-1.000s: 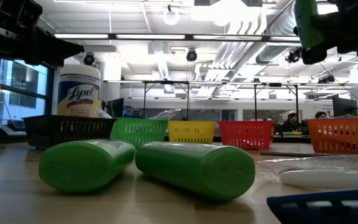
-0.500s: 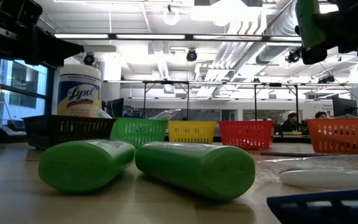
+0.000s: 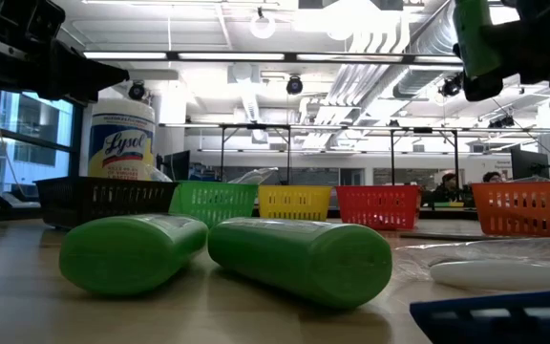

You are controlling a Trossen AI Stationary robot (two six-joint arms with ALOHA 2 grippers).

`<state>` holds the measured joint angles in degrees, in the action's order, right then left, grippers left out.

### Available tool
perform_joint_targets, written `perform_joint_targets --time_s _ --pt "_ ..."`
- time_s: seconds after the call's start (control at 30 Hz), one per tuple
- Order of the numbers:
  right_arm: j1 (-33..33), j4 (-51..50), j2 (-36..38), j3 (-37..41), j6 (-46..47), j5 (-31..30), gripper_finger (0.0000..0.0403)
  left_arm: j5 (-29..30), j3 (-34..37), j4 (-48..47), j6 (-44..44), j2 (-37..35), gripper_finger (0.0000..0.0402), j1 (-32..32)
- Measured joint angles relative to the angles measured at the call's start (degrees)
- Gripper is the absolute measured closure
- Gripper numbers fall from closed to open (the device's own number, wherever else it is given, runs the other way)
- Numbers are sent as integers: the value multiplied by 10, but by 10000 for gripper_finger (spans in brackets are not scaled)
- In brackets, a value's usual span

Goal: Pick & Place Travel size toiletries
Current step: Put the green shampoo bottle into the yellow bin

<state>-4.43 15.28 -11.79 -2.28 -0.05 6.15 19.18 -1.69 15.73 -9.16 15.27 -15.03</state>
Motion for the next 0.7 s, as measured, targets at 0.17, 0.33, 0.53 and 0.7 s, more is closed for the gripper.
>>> perform_joint_targets --time_s 0.17,0.33,0.53,0.7 --pt "0 -4 -4 0 18 -20 256 0 0 0 0 0 402 0" --pt "0 8 -37 0 50 -68 253 5 0 4 -9 0 402 0" --pt "1 11 -142 -48 64 -116 257 24 0 8 -9 0 402 0" --pt "14 7 -254 -124 78 -118 257 24 0 8 -10 0 402 0"
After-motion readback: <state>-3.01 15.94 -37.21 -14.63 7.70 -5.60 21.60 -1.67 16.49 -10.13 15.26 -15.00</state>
